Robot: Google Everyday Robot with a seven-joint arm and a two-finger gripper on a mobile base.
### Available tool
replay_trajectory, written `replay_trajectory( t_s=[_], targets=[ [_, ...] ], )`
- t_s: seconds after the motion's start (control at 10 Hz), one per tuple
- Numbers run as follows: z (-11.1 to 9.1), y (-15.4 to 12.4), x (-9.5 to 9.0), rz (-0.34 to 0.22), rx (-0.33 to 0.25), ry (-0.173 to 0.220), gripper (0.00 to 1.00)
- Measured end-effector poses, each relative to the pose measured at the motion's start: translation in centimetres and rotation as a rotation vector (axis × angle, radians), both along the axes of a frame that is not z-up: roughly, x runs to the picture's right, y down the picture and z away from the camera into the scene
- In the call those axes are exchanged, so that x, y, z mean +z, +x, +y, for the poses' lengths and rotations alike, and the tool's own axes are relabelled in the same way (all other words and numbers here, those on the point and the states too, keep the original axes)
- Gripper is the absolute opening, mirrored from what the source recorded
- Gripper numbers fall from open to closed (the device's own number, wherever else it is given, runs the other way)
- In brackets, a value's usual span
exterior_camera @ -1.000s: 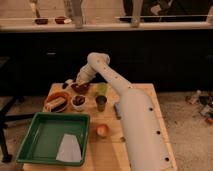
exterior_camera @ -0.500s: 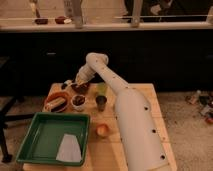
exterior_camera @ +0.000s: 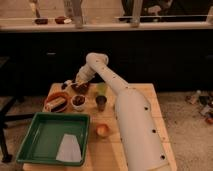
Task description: Place brush in purple bowl
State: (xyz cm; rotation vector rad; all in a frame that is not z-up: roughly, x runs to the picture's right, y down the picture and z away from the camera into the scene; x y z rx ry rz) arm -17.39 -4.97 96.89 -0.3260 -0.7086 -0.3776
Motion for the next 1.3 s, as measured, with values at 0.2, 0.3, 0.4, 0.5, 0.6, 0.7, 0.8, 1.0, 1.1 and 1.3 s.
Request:
replay_trajectory(
  t_s=[0.2,0.3,0.4,0.5,0.6,0.7,0.8,1.0,1.1,1.3],
  targets=[
    [0.04,0.01,0.03,0.0,0.0,0.0,0.8],
    [0.16,0.01,0.1,0.001,-0.001,-0.002,0.8],
    [0.12,0.03,0.09,0.001,-0.001,-0.001,0.8],
    [0.14,0.02,0.1,0.001,-0.001,-0.002,0.8],
    [0.12,0.0,0.1,0.001,-0.001,-0.001,0.8],
    [0.12,0.01,0.1,0.001,-0.001,-0.001,0.8],
    [0.12,0.01,0.09,0.001,-0.001,-0.001,0.8],
    [0.12,0.0,0.09,0.001,-0.001,-0.001,0.8],
    [0.12,0.01,0.09,0.001,-0.001,-0.001,0.8],
    [0.13,0.01,0.09,0.001,-0.001,-0.001,0.8]
  ],
)
